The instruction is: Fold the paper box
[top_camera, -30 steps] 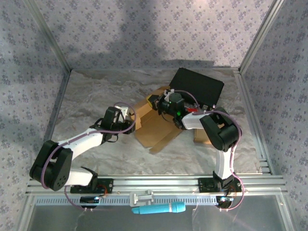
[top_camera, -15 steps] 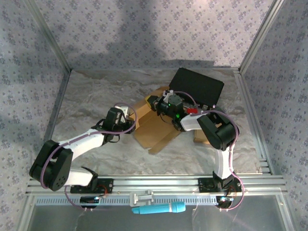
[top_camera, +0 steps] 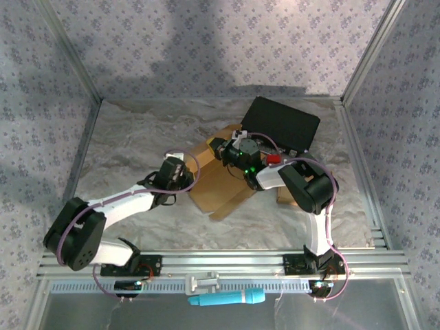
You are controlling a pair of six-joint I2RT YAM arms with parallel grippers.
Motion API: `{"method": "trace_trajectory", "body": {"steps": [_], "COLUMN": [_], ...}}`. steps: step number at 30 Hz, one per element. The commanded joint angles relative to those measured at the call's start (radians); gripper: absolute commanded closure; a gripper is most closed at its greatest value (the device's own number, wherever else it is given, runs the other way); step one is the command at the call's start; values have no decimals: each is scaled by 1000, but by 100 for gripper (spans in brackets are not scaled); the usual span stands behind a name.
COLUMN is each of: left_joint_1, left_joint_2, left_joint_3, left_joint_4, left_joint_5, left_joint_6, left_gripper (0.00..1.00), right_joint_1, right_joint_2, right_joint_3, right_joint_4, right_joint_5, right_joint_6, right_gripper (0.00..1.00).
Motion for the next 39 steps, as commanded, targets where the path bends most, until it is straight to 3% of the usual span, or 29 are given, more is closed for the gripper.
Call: {"method": "trace_trajectory", "body": {"steps": [1, 22, 27, 33, 39], "left_joint_1": [-19, -61, -72, -86, -98], "left_joint_2": [24, 187, 218, 238, 249], "left_joint_3": [28, 190, 230, 259, 286], "left_joint_4": [-12, -127, -182, -215, -256], "left_joint_5": [-105, -260, -322, -368, -398], "left_joint_6": [-70, -152, -197, -222, -229], "left_gripper": [66, 82, 93, 100, 100], "right_joint_1": [20, 62, 63, 65, 69], "right_joint_2": [33, 1, -2, -4, -24], "right_joint_3": [-21, -61, -61, -55, -50], "right_joint_4": [-46, -51, -53, -63, -99], "right_joint_5": [7, 61, 64, 67, 83], "right_joint_6": [-24, -77, -71, -59, -47], "right_gripper": [100, 100, 100, 100, 99]}}
